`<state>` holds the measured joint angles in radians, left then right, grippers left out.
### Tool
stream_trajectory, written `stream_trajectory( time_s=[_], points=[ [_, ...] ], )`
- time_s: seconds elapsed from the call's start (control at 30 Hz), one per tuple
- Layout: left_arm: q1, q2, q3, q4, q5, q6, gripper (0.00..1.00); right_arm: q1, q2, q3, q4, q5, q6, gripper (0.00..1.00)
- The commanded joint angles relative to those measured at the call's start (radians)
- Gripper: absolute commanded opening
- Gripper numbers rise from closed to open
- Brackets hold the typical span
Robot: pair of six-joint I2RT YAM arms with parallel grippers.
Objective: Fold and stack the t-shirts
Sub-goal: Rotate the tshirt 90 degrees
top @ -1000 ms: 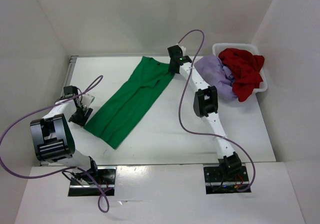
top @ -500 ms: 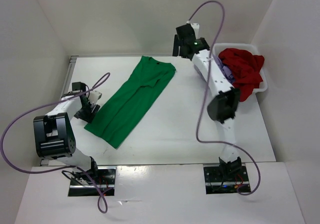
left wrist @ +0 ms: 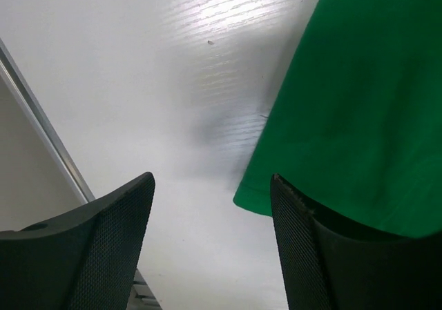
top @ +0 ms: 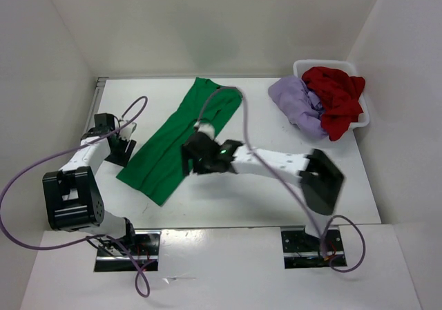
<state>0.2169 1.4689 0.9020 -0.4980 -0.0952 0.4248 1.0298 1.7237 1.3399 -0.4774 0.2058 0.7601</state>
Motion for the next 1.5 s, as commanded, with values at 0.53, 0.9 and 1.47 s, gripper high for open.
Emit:
stream_trajectory(
  time_s=[0.53,0.9,1.47],
  points=[
    [0.007,-0.101,-0.055,0.032,0.126,0.006,0.76,0.167,0.565,0.472,-0.17,-0.16,0.193,0.78],
    [0.007,-0.122,-0.035,0.032,0.144,0.025,0.76,0.162,0.66,0.529,-0.21,-0.203,0.173,0.0],
    [-0.213,-0.093,0.149,-0.079,0.132,0.158,0.77,-0.053,-0.079,-0.534,-0.102,-0.154,0.265,0.03]
  ],
)
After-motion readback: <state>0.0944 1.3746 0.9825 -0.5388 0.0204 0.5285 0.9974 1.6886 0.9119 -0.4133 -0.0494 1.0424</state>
